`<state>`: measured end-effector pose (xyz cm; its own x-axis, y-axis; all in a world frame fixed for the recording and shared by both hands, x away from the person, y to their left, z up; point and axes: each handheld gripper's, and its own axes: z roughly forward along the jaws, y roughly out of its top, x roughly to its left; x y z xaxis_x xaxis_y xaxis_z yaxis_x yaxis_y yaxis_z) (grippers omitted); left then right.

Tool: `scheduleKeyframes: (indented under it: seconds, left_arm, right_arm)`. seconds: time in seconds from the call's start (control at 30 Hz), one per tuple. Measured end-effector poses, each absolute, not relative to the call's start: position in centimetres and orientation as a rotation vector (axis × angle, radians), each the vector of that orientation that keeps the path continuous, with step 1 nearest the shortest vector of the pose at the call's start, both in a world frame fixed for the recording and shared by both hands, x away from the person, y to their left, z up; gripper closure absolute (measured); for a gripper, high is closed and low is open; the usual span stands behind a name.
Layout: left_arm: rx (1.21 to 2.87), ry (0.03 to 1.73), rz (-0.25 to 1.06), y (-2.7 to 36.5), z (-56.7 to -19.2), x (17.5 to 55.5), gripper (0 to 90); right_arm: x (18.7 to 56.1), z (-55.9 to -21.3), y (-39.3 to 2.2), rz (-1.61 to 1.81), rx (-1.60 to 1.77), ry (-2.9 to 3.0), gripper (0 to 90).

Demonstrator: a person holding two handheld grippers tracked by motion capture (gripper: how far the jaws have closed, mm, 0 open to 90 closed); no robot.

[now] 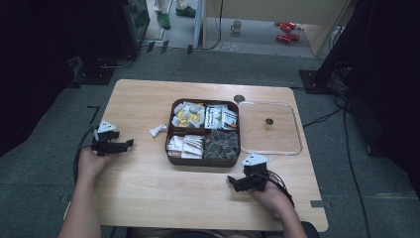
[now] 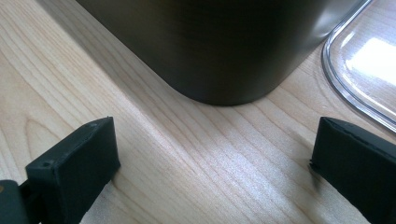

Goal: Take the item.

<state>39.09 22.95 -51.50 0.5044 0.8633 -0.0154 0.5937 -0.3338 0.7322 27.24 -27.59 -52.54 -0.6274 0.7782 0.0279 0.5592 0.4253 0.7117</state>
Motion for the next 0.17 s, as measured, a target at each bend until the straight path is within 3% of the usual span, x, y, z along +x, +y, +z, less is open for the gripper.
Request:
scheduleKeyframes:
  seconds: [0.17]
  left_arm:
    - [2.052, 1.192, 0.519, 22.65, -51.67, 39.04, 20.5]
  right_arm:
    - [27.24, -52.54, -27.59, 1.013, 1.155, 2.378, 0.3]
